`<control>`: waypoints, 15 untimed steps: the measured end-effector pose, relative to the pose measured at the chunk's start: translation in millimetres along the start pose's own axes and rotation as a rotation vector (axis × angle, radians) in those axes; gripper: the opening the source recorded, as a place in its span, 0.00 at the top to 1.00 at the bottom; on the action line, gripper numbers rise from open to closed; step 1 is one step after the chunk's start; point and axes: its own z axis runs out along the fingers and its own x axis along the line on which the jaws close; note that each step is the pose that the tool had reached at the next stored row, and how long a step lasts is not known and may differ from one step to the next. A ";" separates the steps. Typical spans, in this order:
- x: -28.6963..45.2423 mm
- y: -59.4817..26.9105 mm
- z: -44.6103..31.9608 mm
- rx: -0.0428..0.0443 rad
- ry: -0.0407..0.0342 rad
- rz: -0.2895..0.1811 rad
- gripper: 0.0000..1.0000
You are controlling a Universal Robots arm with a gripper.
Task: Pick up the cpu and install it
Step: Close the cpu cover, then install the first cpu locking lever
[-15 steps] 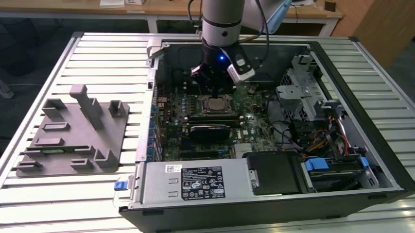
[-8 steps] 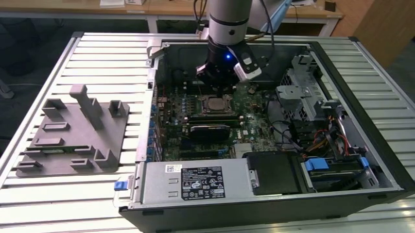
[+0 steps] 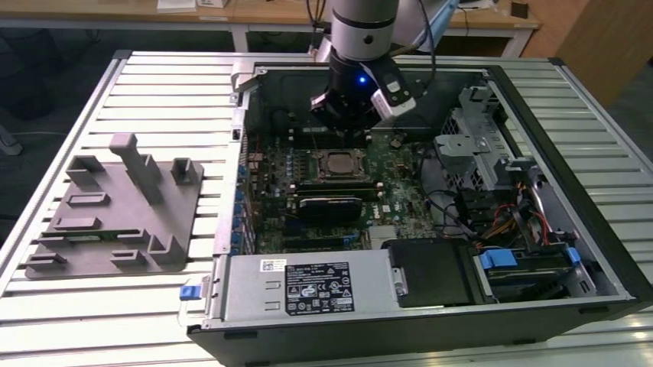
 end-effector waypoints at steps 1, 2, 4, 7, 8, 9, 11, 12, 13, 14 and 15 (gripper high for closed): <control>-1.0 -0.1 -0.6 0.0002 0.0006 0.000 0.89; -1.7 -0.1 -1.6 0.0002 0.0010 0.000 0.89; -2.8 -0.1 -4.4 0.0002 0.0017 0.000 0.89; -3.3 0.0 -6.2 -0.0001 0.0021 0.000 0.89; -3.3 0.0 -6.2 -0.0002 0.0020 0.000 0.89; -3.5 0.0 -6.9 0.0001 0.0022 0.000 0.89; -3.6 0.0 -7.6 0.0001 0.0022 0.000 0.89; -3.6 0.0 -7.6 0.0001 0.0021 0.000 0.89; -3.7 0.0 -7.7 0.0001 0.0022 0.000 0.89; -3.7 0.0 -7.7 0.0000 0.0022 0.000 0.89; -3.7 0.0 -7.7 0.0000 0.0021 0.000 0.89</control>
